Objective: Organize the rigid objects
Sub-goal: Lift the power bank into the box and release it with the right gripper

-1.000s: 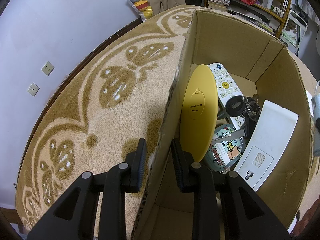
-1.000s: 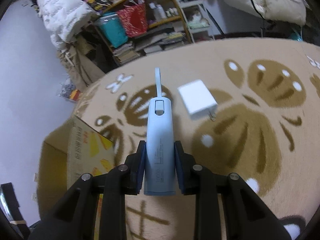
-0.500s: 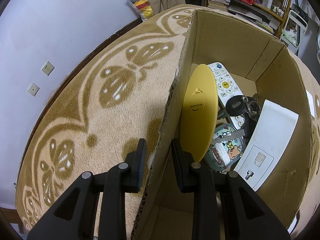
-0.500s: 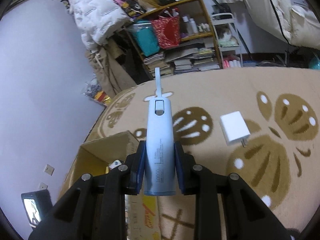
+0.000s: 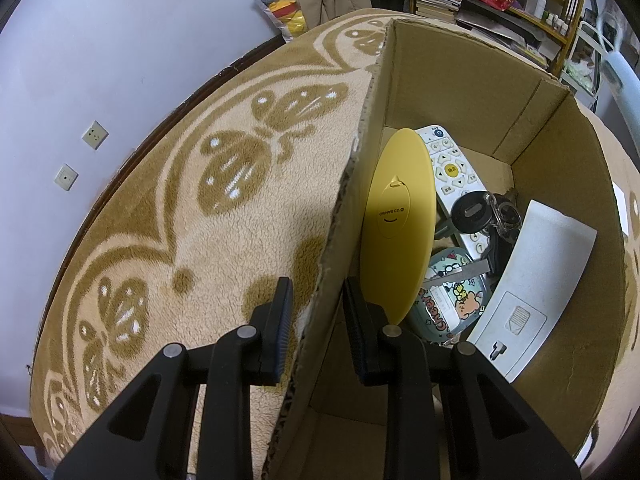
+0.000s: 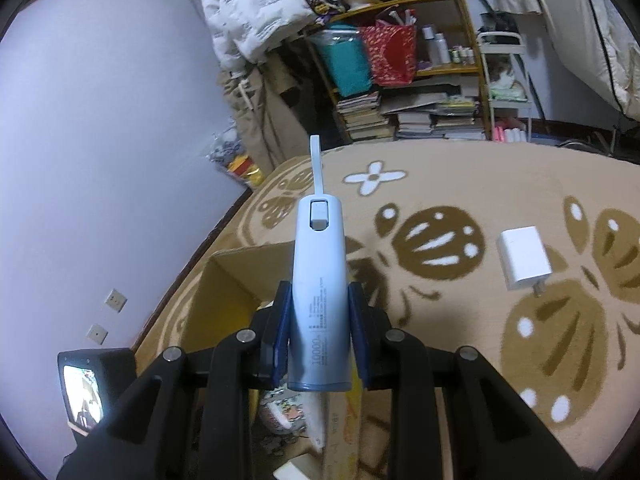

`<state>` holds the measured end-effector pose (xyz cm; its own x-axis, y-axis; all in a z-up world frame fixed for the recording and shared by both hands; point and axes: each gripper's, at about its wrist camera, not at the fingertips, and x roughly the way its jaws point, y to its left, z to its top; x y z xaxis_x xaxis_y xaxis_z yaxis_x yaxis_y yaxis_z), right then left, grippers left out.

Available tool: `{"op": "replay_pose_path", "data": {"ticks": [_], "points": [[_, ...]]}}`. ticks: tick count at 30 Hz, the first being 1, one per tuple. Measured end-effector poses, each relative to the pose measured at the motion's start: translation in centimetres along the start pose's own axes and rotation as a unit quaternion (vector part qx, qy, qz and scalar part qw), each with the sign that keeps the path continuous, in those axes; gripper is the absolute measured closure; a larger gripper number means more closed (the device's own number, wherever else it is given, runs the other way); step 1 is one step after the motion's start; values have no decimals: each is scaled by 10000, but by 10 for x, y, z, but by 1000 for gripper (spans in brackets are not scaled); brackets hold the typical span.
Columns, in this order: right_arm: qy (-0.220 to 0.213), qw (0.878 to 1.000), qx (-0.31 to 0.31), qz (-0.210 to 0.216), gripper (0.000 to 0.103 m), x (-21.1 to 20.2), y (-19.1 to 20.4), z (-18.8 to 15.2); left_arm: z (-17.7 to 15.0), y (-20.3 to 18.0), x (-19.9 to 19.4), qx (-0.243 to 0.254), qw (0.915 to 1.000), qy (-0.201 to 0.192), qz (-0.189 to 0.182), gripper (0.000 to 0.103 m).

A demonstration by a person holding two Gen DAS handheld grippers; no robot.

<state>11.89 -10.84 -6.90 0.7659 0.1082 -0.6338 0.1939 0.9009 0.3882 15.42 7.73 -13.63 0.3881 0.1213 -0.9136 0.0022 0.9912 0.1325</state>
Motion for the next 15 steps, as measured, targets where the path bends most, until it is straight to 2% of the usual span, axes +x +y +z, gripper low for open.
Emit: {"op": "replay_pose_path", "data": {"ticks": [7, 15], "points": [[183, 9993, -220, 260, 74, 12, 15, -8, 0, 0, 0, -8, 10000, 2, -6, 78], [358, 9983, -363, 280, 74, 22, 22, -16, 0, 0, 0, -10, 10000, 7, -8, 78]]}}
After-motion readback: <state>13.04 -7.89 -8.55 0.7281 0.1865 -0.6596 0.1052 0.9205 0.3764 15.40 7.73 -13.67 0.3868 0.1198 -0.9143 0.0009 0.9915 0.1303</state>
